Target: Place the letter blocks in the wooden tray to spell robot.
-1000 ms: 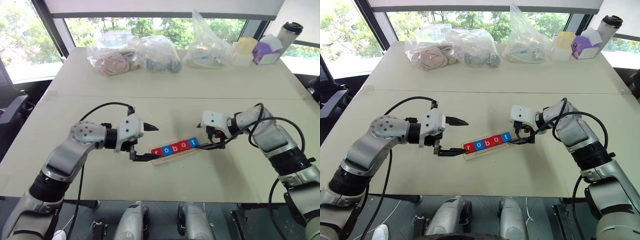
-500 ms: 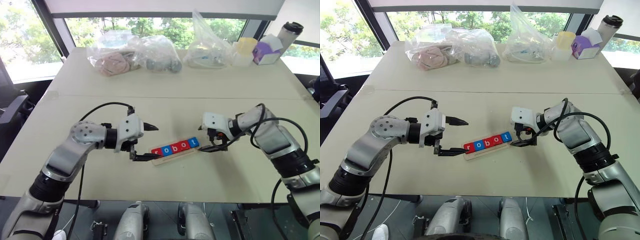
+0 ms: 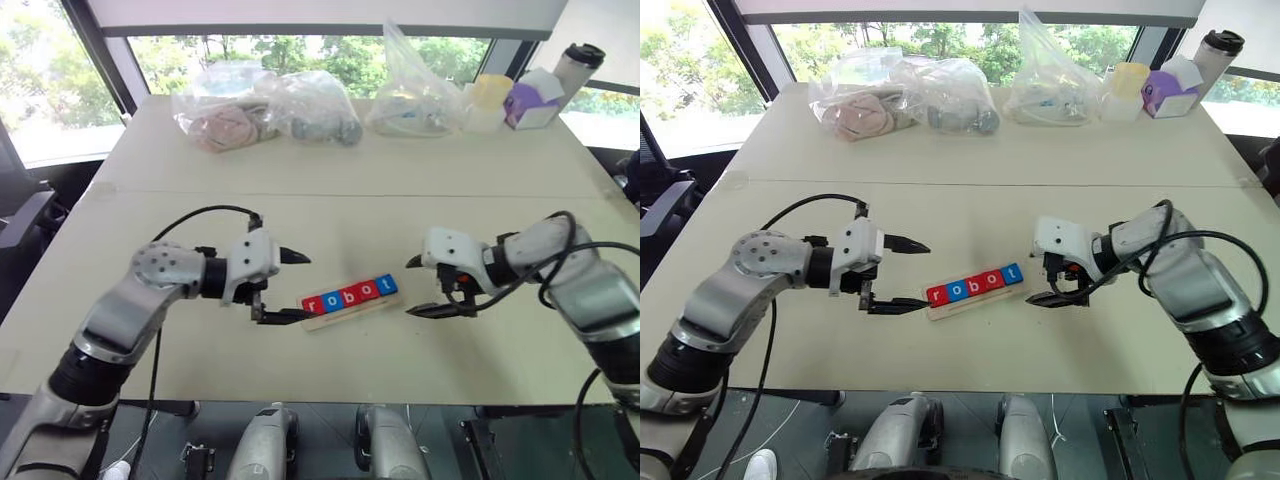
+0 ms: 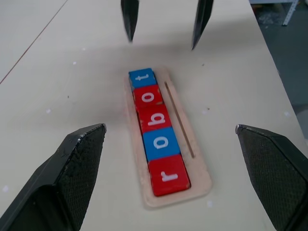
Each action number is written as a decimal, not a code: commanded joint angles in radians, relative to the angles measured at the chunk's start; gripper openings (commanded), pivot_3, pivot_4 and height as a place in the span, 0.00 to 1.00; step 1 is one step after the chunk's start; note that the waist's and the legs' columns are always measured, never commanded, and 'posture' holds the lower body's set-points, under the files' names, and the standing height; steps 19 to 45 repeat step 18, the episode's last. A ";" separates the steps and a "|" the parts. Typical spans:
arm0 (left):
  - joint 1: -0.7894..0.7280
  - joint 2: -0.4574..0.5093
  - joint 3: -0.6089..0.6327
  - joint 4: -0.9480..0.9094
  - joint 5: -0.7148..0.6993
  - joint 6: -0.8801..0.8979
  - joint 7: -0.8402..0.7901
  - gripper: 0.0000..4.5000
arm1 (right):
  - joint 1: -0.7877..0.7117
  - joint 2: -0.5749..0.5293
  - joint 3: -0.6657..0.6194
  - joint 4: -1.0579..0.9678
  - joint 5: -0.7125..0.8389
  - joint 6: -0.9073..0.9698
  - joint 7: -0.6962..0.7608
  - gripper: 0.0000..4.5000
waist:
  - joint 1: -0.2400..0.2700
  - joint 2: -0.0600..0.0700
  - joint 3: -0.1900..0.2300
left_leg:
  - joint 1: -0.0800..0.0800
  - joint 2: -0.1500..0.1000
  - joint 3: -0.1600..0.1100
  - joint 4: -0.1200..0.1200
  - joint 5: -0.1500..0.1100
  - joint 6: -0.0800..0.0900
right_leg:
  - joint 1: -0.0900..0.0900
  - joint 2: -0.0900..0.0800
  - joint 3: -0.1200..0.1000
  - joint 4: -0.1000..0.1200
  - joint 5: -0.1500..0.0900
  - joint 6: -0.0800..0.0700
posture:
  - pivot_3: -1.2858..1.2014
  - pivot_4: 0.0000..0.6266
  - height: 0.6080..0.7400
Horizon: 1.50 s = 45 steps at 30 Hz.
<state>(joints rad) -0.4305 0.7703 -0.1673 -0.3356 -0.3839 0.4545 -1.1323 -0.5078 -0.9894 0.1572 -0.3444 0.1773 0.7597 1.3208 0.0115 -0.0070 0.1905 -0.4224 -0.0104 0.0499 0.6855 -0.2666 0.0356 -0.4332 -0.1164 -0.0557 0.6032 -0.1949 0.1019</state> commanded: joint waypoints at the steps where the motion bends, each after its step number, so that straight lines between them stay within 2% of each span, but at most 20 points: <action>1: 0.015 0.036 0.051 -0.033 -0.027 0.003 -0.019 1.00 | 0.035 -0.047 -0.119 -0.124 0.105 0.099 -0.008 0.99 | 0.001 0.000 0.000 | 0.000 0.000 0.000 0.000 0.000 0.000 | 0.000 0.000 0.000 0.000 0.000 0.000 | 0.52 0.24 1.00; 10: 0.084 0.099 0.144 -0.094 -0.108 0.068 -0.026 1.00 | 0.185 -0.119 -0.336 -0.280 0.272 0.264 -0.090 0.99 | 0.002 0.000 0.000 | -0.001 0.000 0.000 0.000 0.000 0.000 | 0.000 -0.001 0.000 -0.001 0.000 -0.001 | 0.52 0.24 1.00; 16: 0.135 0.156 0.198 -0.112 -0.143 0.097 -0.042 1.00 | 0.260 -0.139 -0.426 -0.325 0.342 0.302 -0.143 0.99 | 0.002 0.000 0.000 | -0.001 0.000 0.000 0.000 0.000 0.000 | -0.001 -0.001 0.000 -0.002 0.000 -0.001 | 0.52 0.24 1.00; 45: 0.145 0.170 0.207 -0.112 -0.148 0.096 -0.047 1.00 | 0.261 -0.142 -0.435 -0.331 0.367 0.312 -0.160 0.99 | 0.001 0.000 0.000 | -0.001 0.000 0.000 0.000 0.000 0.000 | -0.001 -0.001 0.000 -0.002 0.000 -0.002 | 0.52 0.24 1.00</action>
